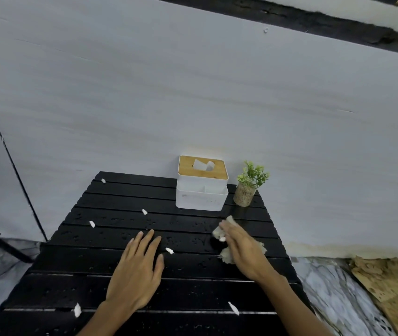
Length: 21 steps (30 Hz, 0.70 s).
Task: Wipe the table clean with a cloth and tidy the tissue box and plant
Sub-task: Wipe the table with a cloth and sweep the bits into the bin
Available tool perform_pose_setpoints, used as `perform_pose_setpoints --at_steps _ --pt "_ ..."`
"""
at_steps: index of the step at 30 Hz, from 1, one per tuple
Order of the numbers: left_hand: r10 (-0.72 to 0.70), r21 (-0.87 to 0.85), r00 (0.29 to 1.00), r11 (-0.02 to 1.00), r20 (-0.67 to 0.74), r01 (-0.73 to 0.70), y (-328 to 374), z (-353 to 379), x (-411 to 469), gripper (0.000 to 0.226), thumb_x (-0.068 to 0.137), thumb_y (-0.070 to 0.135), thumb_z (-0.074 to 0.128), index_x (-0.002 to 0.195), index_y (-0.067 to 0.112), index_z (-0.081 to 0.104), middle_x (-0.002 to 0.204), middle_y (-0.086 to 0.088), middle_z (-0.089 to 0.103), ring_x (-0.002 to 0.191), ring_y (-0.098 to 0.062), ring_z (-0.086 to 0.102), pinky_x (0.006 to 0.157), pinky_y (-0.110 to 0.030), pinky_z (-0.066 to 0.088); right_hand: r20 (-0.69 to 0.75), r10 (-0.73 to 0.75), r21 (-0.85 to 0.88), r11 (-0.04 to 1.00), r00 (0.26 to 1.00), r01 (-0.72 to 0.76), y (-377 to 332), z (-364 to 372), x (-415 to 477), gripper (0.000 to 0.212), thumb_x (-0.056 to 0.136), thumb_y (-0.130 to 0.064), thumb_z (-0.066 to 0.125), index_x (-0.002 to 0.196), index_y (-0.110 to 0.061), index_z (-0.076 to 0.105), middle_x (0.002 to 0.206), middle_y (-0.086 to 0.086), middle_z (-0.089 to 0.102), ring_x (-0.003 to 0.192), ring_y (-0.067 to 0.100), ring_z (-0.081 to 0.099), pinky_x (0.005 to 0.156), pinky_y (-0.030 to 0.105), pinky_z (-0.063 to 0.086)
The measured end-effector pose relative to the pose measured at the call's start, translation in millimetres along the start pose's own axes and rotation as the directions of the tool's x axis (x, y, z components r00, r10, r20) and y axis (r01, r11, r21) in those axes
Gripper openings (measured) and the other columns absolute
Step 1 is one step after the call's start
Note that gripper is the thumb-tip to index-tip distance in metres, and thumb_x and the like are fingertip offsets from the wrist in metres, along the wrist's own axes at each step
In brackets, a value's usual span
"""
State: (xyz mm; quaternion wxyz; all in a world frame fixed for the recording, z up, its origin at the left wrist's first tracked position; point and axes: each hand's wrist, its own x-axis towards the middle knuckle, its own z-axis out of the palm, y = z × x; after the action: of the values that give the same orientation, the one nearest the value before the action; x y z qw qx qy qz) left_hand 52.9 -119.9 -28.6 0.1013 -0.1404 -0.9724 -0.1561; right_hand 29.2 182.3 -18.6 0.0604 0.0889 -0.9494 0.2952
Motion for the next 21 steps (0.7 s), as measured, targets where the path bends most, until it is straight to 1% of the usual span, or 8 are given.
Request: perform_pose_setpoints --at_steps 3,5,7,10,12,16,19,21 --pt "-0.003 -0.012 1.000 1.000 -0.012 0.002 1.7 -0.2 0.6 0.063 0.097 0.049 0.015 0.144 0.018 0.044 0.154 0.000 0.035 0.145 -0.018 0.023 0.117 -0.030 0.003 -0.255 0.220 0.085 0.975 0.941 -0.205 12.9 -11.3 3.1 0.035 0.109 -0.027 0.037 0.138 -0.017 0.054 0.136 0.012 0.056 0.124 0.007 0.055 0.105 0.022 0.045" --pt "-0.002 -0.017 1.000 1.000 -0.022 0.002 3.0 -0.8 0.6 0.065 0.096 0.050 0.013 0.145 0.019 0.041 0.155 0.001 0.033 0.146 -0.018 0.020 0.117 -0.030 0.001 -0.349 0.341 -0.126 0.906 0.873 -0.404 26.6 -8.4 12.7 0.045 0.108 -0.031 0.033 0.147 -0.011 0.045 0.152 0.016 0.045 0.143 0.027 0.039 0.118 0.037 0.031" --pt "-0.002 -0.021 1.000 1.000 -0.029 0.002 3.5 -1.4 0.3 0.066 0.095 0.051 0.010 0.147 0.020 0.039 0.157 0.002 0.029 0.147 -0.017 0.017 0.117 -0.030 0.000 -0.302 0.432 -0.256 0.822 0.850 -0.509 29.5 1.6 23.9 0.056 0.106 -0.040 0.024 0.154 -0.013 0.035 0.162 0.012 0.032 0.151 0.038 0.022 0.123 0.051 0.017" --pt "-0.005 -0.024 0.999 1.000 -0.033 0.004 2.4 -1.5 0.3 0.067 0.095 0.051 0.009 0.147 0.020 0.037 0.157 0.002 0.028 0.147 -0.016 0.015 0.117 -0.031 0.000 -0.218 0.314 -0.315 0.874 0.924 -0.371 14.6 14.5 37.2 0.071 0.097 -0.044 0.007 0.153 -0.009 0.034 0.160 0.014 0.036 0.152 0.034 0.023 0.125 0.051 0.015" --pt "-0.006 -0.020 1.000 1.000 -0.025 0.006 1.3 -0.7 0.4 0.066 0.096 0.050 0.011 0.147 0.020 0.038 0.157 0.001 0.029 0.147 -0.017 0.017 0.117 -0.031 0.001 -0.103 0.206 -0.320 0.920 0.973 -0.229 -9.9 19.3 37.0 0.062 0.102 -0.038 0.016 0.154 -0.009 0.032 0.161 0.012 0.034 0.153 0.030 0.021 0.126 0.048 0.012" --pt "-0.009 -0.017 1.000 1.000 -0.007 0.008 2.2 -2.3 0.0 0.063 0.097 0.049 0.015 0.144 0.018 0.044 0.154 -0.001 0.036 0.145 -0.019 0.023 0.116 -0.030 0.003 0.085 -0.010 -0.010 1.000 0.996 0.011 -56.0 35.7 22.8 0.047 0.109 -0.028 0.036 0.155 -0.018 0.035 0.162 0.000 0.033 0.152 0.016 0.021 0.126 0.035 0.017" --pt "-0.003 -0.029 1.000 1.000 -0.014 0.003 2.7 -3.6 -1.0 0.065 0.096 0.050 0.012 0.145 0.018 0.041 0.155 0.000 0.033 0.146 -0.018 0.020 0.118 -0.028 0.002 -0.029 0.030 0.131 0.991 0.999 -0.026 -60.1 35.3 15.4 0.039 0.110 -0.023 0.035 0.143 -0.011 0.052 0.142 -0.003 0.056 0.135 -0.006 0.042 0.114 0.014 0.030" --pt "-0.005 -0.035 1.000 0.999 -0.021 0.004 3.3 -4.0 -1.4 0.067 0.095 0.050 0.010 0.147 0.018 0.038 0.157 0.000 0.030 0.147 -0.018 0.017 0.120 -0.029 0.005 -0.146 0.167 0.211 0.968 0.975 -0.134 -50.7 27.6 13.7 0.043 0.111 -0.037 0.027 0.125 -0.015 0.061 0.117 -0.005 0.065 0.115 -0.002 0.059 0.101 0.022 0.044"
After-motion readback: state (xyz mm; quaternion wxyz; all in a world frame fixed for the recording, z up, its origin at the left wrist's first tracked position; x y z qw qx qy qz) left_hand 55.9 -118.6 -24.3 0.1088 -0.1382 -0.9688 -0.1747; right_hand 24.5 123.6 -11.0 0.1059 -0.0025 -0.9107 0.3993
